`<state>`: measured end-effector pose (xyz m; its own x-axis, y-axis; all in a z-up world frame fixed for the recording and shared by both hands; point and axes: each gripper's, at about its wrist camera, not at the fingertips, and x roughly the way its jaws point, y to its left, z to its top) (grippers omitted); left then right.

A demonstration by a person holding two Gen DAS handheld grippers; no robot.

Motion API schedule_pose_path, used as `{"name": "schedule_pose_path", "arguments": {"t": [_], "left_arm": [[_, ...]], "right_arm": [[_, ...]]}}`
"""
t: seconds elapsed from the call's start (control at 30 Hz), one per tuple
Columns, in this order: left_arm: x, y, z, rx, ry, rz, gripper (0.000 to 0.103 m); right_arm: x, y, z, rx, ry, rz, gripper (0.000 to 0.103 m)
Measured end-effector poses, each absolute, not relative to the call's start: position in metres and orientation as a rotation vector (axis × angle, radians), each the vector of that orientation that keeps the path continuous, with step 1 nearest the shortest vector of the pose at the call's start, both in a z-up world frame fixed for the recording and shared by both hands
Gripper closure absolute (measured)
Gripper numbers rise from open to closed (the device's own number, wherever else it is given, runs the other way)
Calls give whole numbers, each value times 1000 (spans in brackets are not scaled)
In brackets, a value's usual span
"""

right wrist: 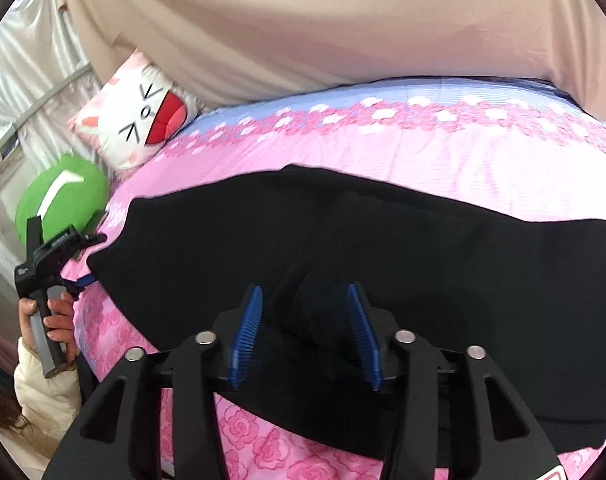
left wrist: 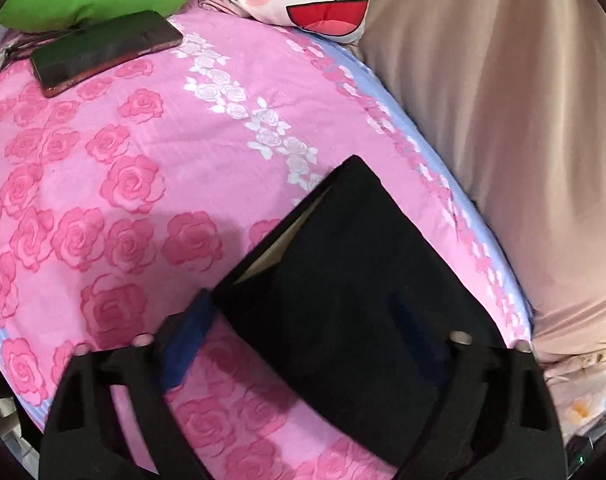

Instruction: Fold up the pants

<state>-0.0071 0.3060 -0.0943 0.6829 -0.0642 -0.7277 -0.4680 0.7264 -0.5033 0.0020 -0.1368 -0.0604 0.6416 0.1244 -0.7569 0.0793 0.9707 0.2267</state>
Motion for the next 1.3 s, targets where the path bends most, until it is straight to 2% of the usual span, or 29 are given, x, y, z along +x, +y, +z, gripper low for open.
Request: {"name": "schedule_pose_path", "arguments": {"t": [0.03,0.07,0.1,0.17,0.43,0.6,0.8,1.03,1.13,1.2,1.27,1.3], "left_arm": [[-4,304,-93,-717,803,261,46],[-1,302,-91,-699,813,278,71],[0,301,-90,-704,817,264,78],[1,297,-79,-709,794,245,83],[9,200,8,-472,664,46,86],[22,122,27,-356,666,-107,86],[34,35,19,-258,720,-234,86],[45,-39,-32,-149,883,-297,84],[42,-54,-60,-100,951,-291,72],[27,-55,-57,-92,913,-323,28],[11,-49,-44,-117,862,-374,13],[5,-44,-36,-118,830,-376,13]], "right_arm": [[0,-142,-59,258,870,14,50],[-2,-146,-59,265,866,1,50],[-5,-152,-58,276,859,-20,50],[-10,-165,-59,302,856,-45,50],[-27,-205,-69,387,840,-97,49],[-42,-220,-71,399,822,-112,49],[-60,-242,-69,424,795,-149,47],[-71,-256,-69,418,774,-165,45],[-71,-259,-71,424,777,-164,44],[-69,-259,-72,425,782,-162,43],[-65,-257,-70,422,790,-156,41],[-62,-255,-68,425,791,-144,41]]}}
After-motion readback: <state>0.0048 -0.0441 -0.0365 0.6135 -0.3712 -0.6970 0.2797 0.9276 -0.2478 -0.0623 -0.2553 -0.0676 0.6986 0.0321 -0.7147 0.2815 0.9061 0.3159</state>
